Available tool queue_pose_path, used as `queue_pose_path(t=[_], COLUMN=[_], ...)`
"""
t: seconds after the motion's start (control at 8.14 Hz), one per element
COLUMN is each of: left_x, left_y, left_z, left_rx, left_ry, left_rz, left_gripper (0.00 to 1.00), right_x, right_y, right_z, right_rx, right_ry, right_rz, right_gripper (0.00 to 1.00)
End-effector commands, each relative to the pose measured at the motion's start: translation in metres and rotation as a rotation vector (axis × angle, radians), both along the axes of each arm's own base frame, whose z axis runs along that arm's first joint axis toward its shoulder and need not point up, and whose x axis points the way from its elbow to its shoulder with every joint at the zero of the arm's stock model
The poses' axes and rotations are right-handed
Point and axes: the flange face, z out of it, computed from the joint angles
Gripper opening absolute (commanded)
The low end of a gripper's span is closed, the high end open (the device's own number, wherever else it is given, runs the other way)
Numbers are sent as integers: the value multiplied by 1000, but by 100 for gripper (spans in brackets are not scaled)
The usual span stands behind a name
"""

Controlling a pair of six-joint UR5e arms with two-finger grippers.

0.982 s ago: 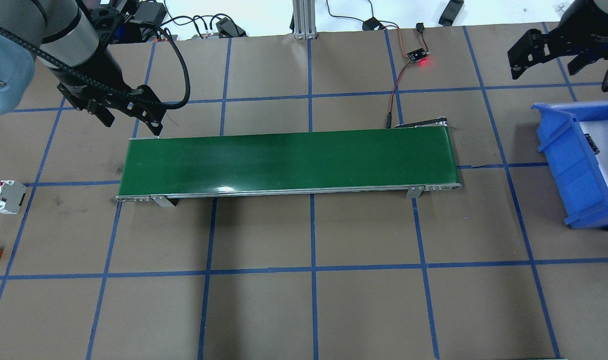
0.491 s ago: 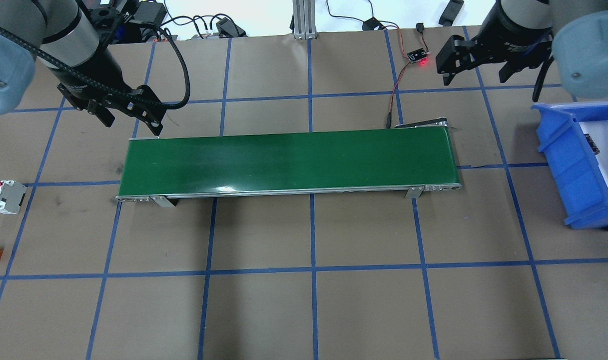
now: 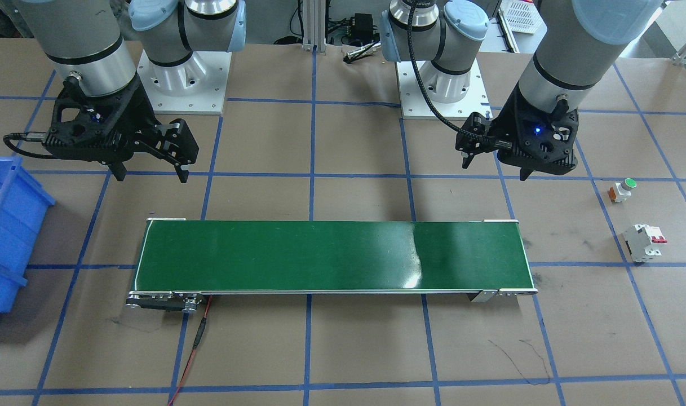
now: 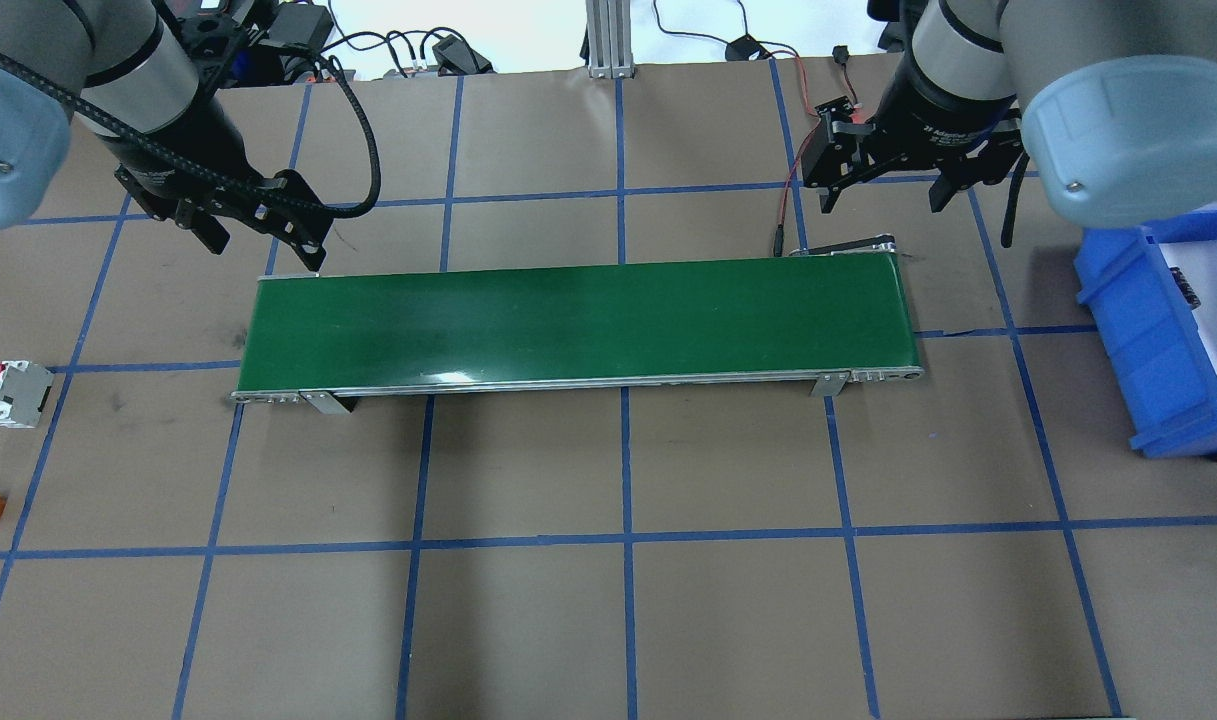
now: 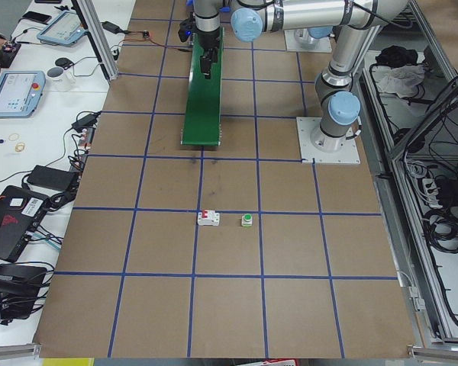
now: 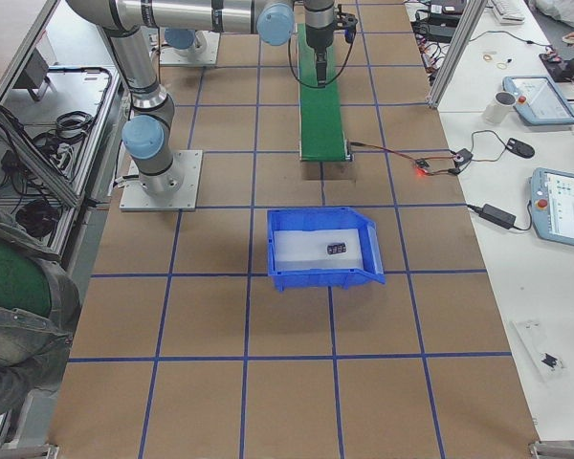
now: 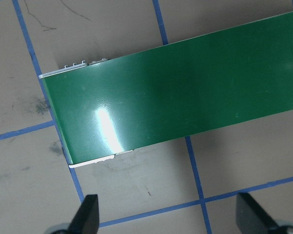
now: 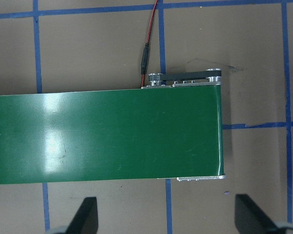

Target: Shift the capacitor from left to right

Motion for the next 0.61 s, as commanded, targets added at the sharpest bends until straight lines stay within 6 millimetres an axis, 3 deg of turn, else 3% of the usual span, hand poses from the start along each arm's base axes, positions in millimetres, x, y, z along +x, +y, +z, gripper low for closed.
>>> queue_pose_path(t=[0.0,0.49], left_x=[0,0], left_y=[0,0], left_z=[0,0], left_rx=[0,0], left_ry=[0,0], left_rz=[-1,-1], left_gripper=[100,100], right_x=[5,5], right_y=[6,7], right_z=[-1,-5], right_rx=[22,28], right_ry=[-3,-2], right_rz=[13,24], right_gripper=[100,100])
